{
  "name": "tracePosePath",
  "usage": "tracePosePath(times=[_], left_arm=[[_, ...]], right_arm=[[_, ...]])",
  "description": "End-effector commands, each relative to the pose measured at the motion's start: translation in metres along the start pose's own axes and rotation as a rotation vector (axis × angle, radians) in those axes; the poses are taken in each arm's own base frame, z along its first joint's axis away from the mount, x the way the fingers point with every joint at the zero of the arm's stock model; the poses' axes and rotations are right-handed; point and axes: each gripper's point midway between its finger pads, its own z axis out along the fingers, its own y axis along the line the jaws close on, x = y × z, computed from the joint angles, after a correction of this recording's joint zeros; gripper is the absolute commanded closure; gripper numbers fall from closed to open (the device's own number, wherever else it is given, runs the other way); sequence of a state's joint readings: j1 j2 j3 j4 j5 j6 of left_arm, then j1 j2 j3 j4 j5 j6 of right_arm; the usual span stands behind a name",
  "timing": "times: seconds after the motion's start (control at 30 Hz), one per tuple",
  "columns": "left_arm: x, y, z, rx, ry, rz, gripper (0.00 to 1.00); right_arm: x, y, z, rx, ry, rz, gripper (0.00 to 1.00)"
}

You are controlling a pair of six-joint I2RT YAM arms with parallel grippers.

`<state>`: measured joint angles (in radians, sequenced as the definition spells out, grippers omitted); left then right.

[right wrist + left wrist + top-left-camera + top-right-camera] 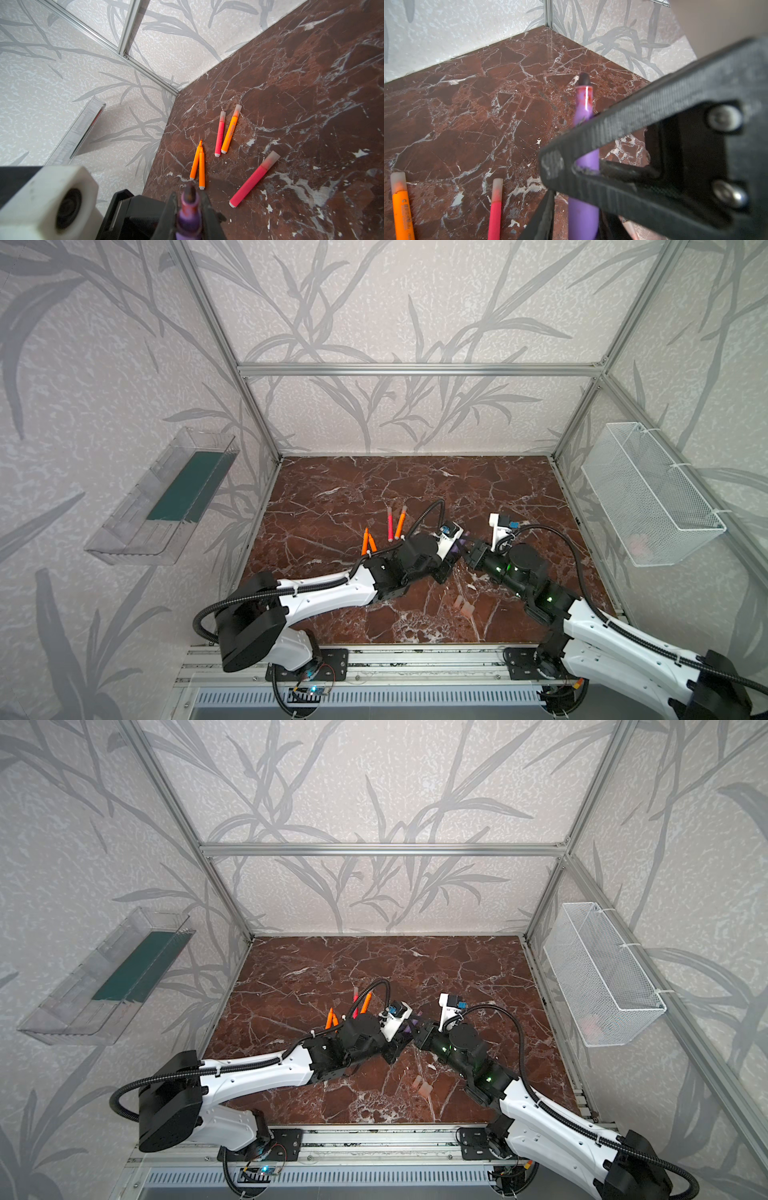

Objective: Insert the pens into the pen caps

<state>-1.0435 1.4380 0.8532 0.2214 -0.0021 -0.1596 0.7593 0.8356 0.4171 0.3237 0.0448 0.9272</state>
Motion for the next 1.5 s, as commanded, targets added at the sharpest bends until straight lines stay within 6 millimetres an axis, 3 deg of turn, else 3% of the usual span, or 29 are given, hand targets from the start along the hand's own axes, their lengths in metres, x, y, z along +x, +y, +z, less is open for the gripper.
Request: tracePosePath(times=[0.0, 0.1, 0.17, 0.23, 0.33, 0.4, 0.53, 0.63, 0.7, 0.87, 1.0, 1.07, 1.23, 1.47], left_arm=[[-0.023, -0.005, -0.003, 0.016, -0.067, 0.003, 0.69], [-0.023, -0.004, -0.001, 0.012, -0.061, -0.003, 0.87], [-0.022, -0.002, 0.002, 0.002, -0.057, -0.003, 0.94], [-0.021, 0.005, 0.004, -0.033, -0.058, -0.009, 1.0], [-0.019, 0.026, 0.002, -0.118, -0.064, -0.066, 1.0], [-0.016, 0.041, -0.008, -0.168, -0.075, -0.115, 1.0], [-0.002, 0.074, -0.034, -0.26, -0.079, -0.193, 1.0], [0.009, 0.097, -0.051, -0.341, -0.065, -0.218, 1.0], [0.014, 0.114, -0.064, -0.412, -0.057, -0.235, 1.0], [0.031, 0.151, -0.095, -0.537, -0.04, -0.282, 1.0], [0.04, 0.157, -0.1, -0.545, -0.026, -0.291, 1.0], [0.039, 0.155, -0.095, -0.527, -0.021, -0.3, 1.0], [0.049, 0.152, -0.08, -0.493, 0.008, -0.322, 1.0], [0.06, 0.145, -0.077, -0.458, 0.032, -0.357, 1.0]], right_arm=[[-0.001, -0.001, -0.002, -0.003, -0.018, -0.003, 1.0], [-0.001, 0.002, -0.001, -0.01, -0.009, -0.002, 1.0], [-0.002, 0.005, -0.002, -0.011, -0.003, -0.011, 0.99], [0.0, 0.004, -0.002, -0.013, 0.002, -0.014, 0.82], [0.003, 0.005, -0.006, 0.01, 0.039, -0.009, 0.43], [0.005, 0.013, -0.013, 0.01, 0.084, -0.03, 0.25], [0.007, 0.026, -0.031, -0.034, 0.128, -0.069, 0.09], [0.008, 0.007, -0.035, -0.016, 0.068, -0.061, 0.05], [0.007, -0.019, -0.038, 0.091, 0.032, -0.048, 0.05], [0.011, -0.079, -0.056, 0.435, 0.058, -0.07, 0.21], [0.035, -0.111, -0.061, 0.579, 0.151, -0.049, 0.31], [0.049, -0.123, -0.063, 0.633, 0.217, -0.041, 0.43], [0.079, -0.131, -0.072, 0.654, 0.363, -0.031, 0.66], [0.104, -0.132, -0.084, 0.63, 0.422, -0.052, 0.67]])
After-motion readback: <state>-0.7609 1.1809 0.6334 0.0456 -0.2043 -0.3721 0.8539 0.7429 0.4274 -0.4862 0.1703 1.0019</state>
